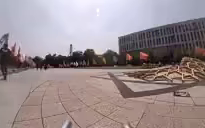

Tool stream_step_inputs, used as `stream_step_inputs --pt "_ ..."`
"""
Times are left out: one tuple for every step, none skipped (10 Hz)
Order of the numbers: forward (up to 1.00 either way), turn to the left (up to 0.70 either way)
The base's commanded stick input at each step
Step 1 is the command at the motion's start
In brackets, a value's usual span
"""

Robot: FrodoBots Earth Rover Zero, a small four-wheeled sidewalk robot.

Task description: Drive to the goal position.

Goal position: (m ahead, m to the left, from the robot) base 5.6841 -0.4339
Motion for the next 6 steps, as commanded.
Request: stream_step_inputs --pt "1.00 0.00" --pt "1.00 0.00" --pt "1.00 0.00" --pt "1.00 -0.03" --pt "1.00 -0.03" --pt "1.00 0.00"
